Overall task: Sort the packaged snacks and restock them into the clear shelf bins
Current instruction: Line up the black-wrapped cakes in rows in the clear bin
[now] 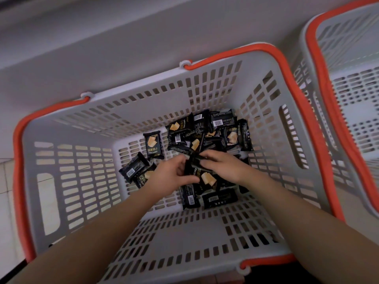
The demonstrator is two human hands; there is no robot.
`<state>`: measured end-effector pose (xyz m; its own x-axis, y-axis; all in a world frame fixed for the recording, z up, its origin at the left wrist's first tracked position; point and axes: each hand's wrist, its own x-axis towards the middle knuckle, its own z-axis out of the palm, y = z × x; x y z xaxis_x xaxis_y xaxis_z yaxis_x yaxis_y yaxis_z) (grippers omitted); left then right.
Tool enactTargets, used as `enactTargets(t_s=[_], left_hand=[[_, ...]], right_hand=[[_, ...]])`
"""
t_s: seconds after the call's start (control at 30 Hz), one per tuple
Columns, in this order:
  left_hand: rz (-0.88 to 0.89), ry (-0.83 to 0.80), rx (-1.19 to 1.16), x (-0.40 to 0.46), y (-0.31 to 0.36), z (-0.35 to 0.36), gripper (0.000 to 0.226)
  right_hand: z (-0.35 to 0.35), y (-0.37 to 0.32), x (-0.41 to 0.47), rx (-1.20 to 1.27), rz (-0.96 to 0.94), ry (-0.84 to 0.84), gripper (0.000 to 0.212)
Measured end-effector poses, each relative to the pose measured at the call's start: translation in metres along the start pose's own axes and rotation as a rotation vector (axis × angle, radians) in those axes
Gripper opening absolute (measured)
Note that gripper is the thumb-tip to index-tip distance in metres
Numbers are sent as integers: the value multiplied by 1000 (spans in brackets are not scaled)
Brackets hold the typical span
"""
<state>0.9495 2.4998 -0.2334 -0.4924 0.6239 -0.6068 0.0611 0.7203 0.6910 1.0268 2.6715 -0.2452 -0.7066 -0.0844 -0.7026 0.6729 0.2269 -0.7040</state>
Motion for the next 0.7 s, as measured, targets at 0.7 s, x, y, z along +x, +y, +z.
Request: enactTargets(t_s=[0.7], left_hand=[[-168,109,799,25,-54,32,50]], right_hand=[[0,6,0,414,206,213,29]])
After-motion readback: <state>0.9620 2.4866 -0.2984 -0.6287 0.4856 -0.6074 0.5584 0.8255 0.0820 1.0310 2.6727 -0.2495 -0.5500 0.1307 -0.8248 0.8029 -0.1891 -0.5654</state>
